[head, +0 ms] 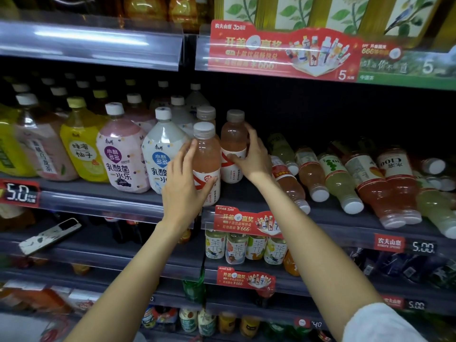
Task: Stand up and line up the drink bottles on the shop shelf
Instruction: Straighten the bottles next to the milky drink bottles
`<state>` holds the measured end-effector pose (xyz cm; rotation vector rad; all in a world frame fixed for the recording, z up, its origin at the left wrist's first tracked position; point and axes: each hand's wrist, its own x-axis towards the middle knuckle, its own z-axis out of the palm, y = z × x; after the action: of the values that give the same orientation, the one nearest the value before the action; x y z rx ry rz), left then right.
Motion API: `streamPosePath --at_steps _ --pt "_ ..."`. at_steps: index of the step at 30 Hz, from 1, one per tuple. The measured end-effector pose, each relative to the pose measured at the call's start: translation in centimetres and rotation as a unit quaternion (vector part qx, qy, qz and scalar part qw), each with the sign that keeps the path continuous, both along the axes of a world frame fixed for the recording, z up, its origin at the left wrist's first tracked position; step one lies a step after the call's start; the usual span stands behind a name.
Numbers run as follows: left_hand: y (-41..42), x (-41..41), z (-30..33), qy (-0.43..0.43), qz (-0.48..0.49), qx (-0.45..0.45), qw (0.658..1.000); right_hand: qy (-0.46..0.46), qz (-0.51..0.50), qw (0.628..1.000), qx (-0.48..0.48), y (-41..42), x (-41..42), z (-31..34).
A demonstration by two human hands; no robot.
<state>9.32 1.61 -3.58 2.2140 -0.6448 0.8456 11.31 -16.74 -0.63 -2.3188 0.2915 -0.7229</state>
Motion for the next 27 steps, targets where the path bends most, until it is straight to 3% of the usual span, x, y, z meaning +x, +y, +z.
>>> streamPosePath --at_steps 5,10,12,16,22,27 --pt "-0.1 0.1 -0.1 0.005 0.008 0.004 1.000 0.001 -0.031 0.999 -0.028 0.7 1.6 -0.4" --pt "-0.1 0.1 -0.1 -0.001 0.012 0.004 1.000 0.066 0.063 0.995 -0.050 -0.4 2.2 -1.2" --pt "-0.1 0.1 -0.1 -0.004 0.018 0.005 1.000 0.138 0.050 0.977 -0.155 -1.4 1.6 -2.0" --pt "-0.2 0.0 -0.3 -0.004 0.017 0.005 1.000 0.230 0.010 0.890 -0.394 -1.8 -0.5 -2.7" --pt "-0.2 0.0 -0.3 -0.002 0.015 0.008 1.000 0.157 -0.013 0.846 -0.510 -1.5 -1.1 -2.6" --pt "-0.3 0.0 -0.3 -0.003 0.018 0.007 1.000 0.143 -0.008 0.845 -0.515 -1.9 -1.2 -2.5"
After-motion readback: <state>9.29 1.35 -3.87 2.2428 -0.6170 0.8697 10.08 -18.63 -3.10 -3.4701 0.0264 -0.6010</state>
